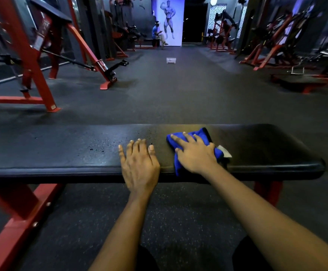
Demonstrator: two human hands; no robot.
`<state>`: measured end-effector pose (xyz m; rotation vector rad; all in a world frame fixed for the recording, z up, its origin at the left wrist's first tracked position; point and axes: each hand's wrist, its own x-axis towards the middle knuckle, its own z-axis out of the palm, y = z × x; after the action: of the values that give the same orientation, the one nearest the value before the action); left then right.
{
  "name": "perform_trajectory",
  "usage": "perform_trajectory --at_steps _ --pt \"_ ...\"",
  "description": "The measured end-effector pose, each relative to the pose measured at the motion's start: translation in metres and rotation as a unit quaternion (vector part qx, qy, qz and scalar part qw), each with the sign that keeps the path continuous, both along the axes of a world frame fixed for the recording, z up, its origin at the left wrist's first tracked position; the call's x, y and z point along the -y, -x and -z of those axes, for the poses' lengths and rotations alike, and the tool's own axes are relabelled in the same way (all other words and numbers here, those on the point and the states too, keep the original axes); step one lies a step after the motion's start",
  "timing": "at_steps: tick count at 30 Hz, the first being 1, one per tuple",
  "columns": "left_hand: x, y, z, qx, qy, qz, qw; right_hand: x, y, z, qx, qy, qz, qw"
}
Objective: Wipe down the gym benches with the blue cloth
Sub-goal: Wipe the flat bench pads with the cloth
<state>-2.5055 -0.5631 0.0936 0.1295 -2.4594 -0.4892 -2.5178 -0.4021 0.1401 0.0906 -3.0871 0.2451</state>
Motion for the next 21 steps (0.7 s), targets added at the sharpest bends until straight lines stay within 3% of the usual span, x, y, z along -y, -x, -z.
perform_trajectory --at_steps 4,11,18,21 --pt "0.002 -0.001 -0.001 0.006 0.0 0.008 1.0 0.002 -0.039 0.009 -0.042 -0.005 0.002 0.999" --pt "0.005 0.001 0.0 0.017 -0.007 0.009 1.0 -0.011 0.04 -0.003 0.012 0.038 0.045 0.998" --pt "0.005 0.001 -0.001 0.02 0.004 0.006 1.0 -0.116 0.046 -0.01 0.037 0.069 0.222 0.972" --pt "0.004 0.0 -0.002 0.02 0.015 0.011 1.0 -0.122 0.03 -0.008 0.024 0.076 0.272 0.959"
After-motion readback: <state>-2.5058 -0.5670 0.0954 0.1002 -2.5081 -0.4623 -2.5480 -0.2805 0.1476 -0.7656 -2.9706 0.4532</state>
